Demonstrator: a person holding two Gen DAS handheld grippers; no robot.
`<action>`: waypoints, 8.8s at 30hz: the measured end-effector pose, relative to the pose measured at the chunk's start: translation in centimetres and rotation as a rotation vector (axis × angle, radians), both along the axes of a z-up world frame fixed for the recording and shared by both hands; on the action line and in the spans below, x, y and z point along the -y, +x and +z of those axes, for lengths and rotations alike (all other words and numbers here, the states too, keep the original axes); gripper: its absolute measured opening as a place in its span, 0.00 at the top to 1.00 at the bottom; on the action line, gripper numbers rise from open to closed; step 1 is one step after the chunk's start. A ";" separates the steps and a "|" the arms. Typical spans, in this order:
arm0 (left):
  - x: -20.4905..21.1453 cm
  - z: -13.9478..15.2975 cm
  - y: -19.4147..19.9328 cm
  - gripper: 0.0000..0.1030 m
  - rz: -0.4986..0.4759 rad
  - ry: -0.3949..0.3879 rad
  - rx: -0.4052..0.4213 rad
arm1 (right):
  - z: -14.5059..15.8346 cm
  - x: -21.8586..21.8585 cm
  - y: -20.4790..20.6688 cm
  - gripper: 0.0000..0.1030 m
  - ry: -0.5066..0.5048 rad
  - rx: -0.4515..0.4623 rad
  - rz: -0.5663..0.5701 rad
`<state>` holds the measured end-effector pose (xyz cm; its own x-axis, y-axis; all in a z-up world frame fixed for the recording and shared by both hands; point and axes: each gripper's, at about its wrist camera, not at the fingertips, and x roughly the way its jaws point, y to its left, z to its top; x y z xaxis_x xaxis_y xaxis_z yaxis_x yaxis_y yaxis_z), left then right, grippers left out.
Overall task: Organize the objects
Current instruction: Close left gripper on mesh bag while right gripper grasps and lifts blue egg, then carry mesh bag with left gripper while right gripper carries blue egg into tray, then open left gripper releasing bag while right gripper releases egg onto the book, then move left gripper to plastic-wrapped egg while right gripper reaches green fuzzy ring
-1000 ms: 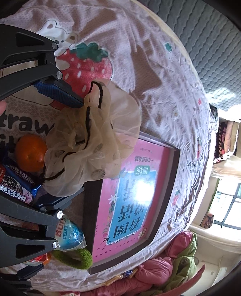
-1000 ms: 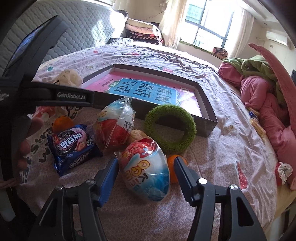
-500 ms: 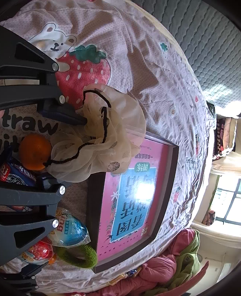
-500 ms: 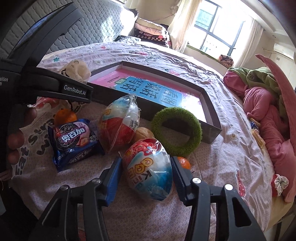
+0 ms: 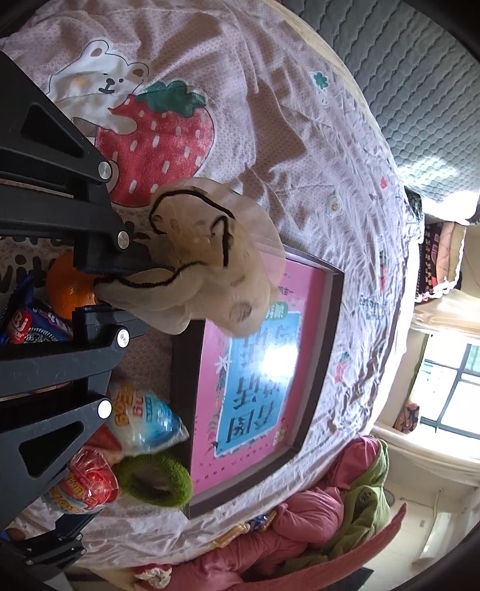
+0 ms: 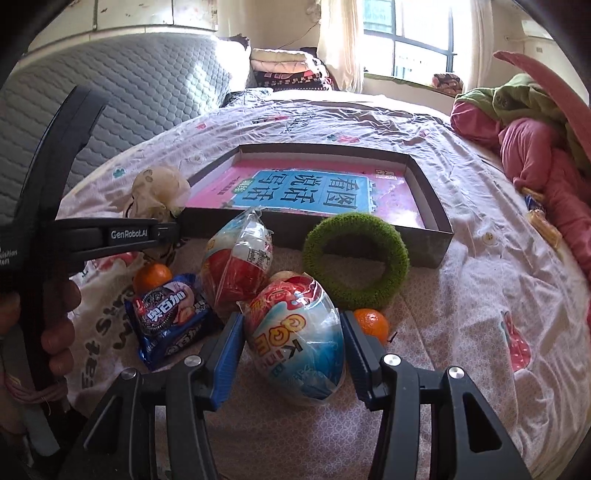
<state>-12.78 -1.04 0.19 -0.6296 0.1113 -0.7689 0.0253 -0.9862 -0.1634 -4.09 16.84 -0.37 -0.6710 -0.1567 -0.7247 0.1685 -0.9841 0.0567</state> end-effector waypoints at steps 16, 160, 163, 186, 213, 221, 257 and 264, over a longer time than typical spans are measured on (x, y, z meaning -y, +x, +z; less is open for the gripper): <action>-1.2 3.5 2.5 0.90 -0.087 0.065 -0.146 | 3.9 -2.8 1.6 0.50 -0.086 -0.146 -0.081; -3.4 -0.4 -7.1 0.50 -0.203 -0.087 0.044 | 1.9 -8.6 -12.7 0.31 -0.050 -0.037 -0.204; -3.3 0.0 -6.4 0.50 -0.205 -0.080 0.028 | 2.1 -8.7 -12.4 0.31 -0.053 -0.042 -0.205; -3.1 2.9 -2.0 0.44 -0.245 -0.058 -0.067 | 3.9 -7.5 -9.2 0.31 -0.033 -0.108 -0.158; -5.7 2.9 1.1 0.44 -0.350 -0.027 -0.064 | 3.9 -7.7 -6.7 0.31 0.006 -0.094 -0.111; -6.4 2.5 2.0 0.44 -0.376 -0.032 -0.048 | 3.6 -7.6 -6.2 0.31 0.009 -0.077 -0.088; -7.2 0.8 2.5 0.43 -0.389 0.003 0.018 | 0.7 -6.7 -6.2 0.31 0.036 0.047 -0.044; -7.4 0.6 2.1 0.43 -0.365 -0.006 0.013 | 0.3 -6.8 -6.5 0.31 0.039 0.063 -0.054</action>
<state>-10.70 6.32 0.80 -0.5396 0.3224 -0.7777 -0.3266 -0.9316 -0.1596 -10.58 23.68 -0.03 -0.6305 -0.0926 -0.7706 0.1128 -0.9933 0.0270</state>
